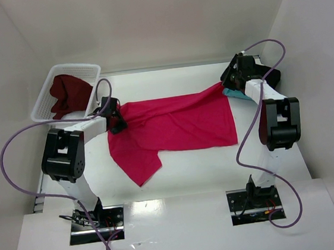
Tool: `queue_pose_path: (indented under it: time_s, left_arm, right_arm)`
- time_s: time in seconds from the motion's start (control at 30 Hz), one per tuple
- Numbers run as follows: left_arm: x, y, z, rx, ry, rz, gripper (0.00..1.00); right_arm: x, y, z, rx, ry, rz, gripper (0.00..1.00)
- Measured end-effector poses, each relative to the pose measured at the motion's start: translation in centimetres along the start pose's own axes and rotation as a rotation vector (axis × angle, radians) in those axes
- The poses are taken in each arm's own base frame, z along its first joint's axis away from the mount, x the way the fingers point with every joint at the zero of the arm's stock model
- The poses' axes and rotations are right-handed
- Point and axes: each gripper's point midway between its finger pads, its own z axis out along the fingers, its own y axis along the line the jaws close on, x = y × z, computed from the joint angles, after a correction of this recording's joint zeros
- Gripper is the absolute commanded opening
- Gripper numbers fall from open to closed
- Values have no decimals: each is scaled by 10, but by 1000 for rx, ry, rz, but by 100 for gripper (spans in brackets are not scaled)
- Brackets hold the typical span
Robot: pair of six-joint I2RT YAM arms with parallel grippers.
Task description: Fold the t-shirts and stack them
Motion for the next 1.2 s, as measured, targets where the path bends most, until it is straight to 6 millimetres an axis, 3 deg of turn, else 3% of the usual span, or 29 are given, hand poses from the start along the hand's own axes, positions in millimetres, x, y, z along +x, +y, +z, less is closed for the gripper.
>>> queue_pose_path:
  time_s: [0.2,0.37,0.43,0.5,0.8,0.83,0.9,1.1,1.2]
  left_arm:
    - [-5,5,5,-30,-26,-6,24]
    - [-9,7,6,-48,-51,-6,21]
    - [-11,7,6,-50,-57,-7,15]
    - [-15,6,5,-51,-66,-9,1]
    - [-22,2,8,-46,-84,-11,0]
    - [-22,2,8,-46,-84,-10,7]
    - [-22,2,8,-47,-83,-4,36]
    - [-21,2,10,-47,-78,-5,53]
    - [-21,2,10,-44,-79,-7,56]
  right_arm:
    - [1,-2,1,6,1,0,0]
    - [2,-3,2,10,5,1,0]
    - [3,-3,3,11,7,1,0]
    - [3,-3,3,11,7,1,0]
    - [2,-4,3,15,5,-10,0]
    - [2,-4,2,16,6,-11,0]
    - [2,-5,2,18,5,-13,0]
    - [0,-5,2,19,1,-17,0]
    - [1,-5,2,19,2,-17,0]
